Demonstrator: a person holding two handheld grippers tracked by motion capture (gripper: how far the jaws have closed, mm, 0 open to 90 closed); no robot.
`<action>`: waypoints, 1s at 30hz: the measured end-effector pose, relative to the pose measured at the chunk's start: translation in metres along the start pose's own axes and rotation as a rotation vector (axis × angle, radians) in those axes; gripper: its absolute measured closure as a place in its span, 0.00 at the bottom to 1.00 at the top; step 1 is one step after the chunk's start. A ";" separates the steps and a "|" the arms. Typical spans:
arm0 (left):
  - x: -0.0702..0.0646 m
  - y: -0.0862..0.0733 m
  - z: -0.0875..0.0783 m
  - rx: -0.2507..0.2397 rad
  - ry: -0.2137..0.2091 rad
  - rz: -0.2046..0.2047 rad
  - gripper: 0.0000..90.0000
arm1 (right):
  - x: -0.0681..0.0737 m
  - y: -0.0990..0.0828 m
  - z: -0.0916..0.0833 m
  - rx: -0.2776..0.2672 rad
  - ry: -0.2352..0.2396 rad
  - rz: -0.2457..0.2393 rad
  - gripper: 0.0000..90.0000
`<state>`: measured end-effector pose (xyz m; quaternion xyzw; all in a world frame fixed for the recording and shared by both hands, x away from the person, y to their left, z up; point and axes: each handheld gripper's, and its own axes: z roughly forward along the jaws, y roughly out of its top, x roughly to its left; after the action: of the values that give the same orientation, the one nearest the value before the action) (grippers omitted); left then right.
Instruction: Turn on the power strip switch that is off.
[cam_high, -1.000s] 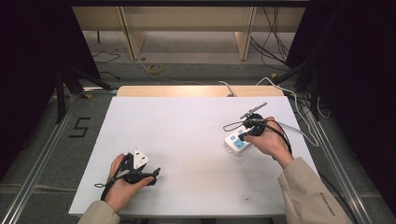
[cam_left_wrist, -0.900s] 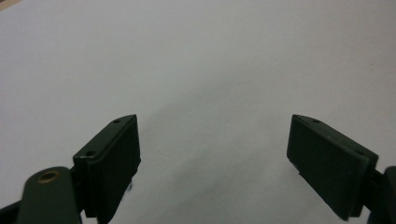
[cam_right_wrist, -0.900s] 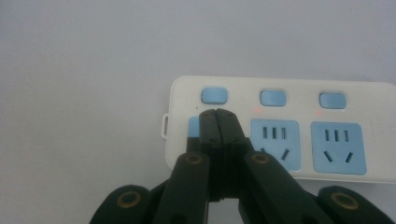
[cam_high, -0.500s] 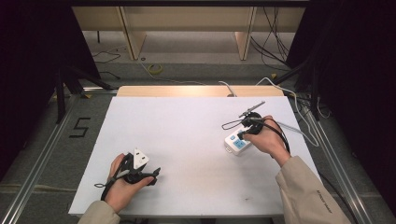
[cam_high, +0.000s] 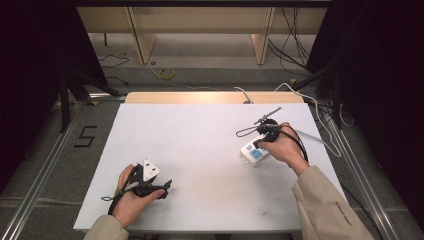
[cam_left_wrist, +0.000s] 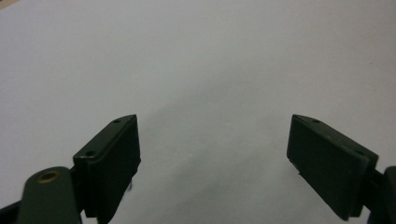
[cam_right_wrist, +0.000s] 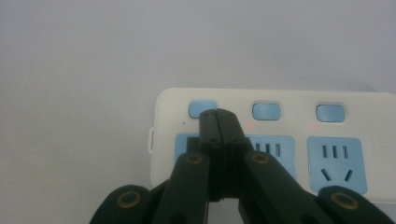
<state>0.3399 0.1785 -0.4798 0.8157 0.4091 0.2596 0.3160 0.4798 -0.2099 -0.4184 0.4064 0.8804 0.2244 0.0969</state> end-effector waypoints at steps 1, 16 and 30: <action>0.000 0.000 0.000 -0.001 -0.001 -0.001 0.19 | 0.000 0.000 0.001 0.005 0.000 0.000 1.00; 0.000 0.000 0.000 -0.001 0.000 0.000 0.19 | -0.006 0.003 0.009 0.013 0.003 0.022 1.00; 0.000 0.000 0.000 -0.001 -0.001 0.003 0.19 | -0.006 0.008 0.016 0.026 0.012 0.025 1.00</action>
<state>0.3401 0.1782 -0.4800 0.8163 0.4076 0.2600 0.3163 0.4951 -0.2050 -0.4283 0.4174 0.8786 0.2168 0.0834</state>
